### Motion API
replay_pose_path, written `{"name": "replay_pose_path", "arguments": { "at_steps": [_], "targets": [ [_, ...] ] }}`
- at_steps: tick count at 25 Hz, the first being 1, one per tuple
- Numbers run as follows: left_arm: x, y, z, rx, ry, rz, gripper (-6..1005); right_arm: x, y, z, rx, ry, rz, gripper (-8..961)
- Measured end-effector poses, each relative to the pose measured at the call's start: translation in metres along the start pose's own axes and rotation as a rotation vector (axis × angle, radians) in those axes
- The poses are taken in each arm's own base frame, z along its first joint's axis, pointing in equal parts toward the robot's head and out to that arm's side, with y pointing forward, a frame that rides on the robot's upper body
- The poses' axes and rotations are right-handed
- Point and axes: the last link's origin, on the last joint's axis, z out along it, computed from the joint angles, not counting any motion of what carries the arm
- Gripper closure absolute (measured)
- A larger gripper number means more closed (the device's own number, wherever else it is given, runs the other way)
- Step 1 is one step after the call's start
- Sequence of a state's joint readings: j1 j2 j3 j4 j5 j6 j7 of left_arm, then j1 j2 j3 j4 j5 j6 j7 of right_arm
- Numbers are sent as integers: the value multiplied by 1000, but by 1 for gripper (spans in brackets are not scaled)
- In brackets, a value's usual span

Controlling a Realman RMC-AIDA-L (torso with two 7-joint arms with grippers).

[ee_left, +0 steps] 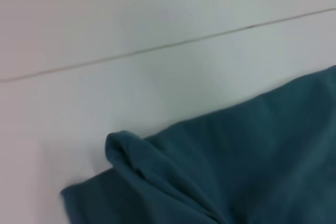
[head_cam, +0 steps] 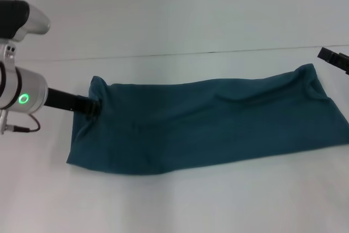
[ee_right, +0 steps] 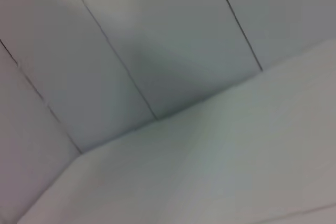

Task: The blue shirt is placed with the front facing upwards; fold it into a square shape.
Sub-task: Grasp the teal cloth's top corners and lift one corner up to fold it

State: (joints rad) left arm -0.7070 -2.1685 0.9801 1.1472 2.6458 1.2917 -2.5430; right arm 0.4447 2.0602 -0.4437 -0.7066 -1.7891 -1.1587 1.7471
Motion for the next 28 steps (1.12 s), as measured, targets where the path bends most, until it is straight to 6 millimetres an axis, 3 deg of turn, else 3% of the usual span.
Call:
{"name": "replay_pose_path", "arguments": {
  "at_steps": [6, 12, 21, 25, 28],
  "targets": [
    [19, 20, -9, -25, 25, 49, 967, 32, 2, 1, 13, -136, -143, 260],
    [33, 35, -18, -46, 43, 82, 968, 67, 24, 27, -10, -138, -232, 457],
    [30, 35, -16, -45, 31, 79, 967, 90, 46, 44, -64, -87, -283, 807],
    [22, 26, -8, -21, 4, 52, 968, 93, 50, 46, -79, -84, -283, 936],
    [14, 15, -1, 13, -7, 24, 968, 92, 48, 44, -72, -89, -283, 934]
  ]
}}
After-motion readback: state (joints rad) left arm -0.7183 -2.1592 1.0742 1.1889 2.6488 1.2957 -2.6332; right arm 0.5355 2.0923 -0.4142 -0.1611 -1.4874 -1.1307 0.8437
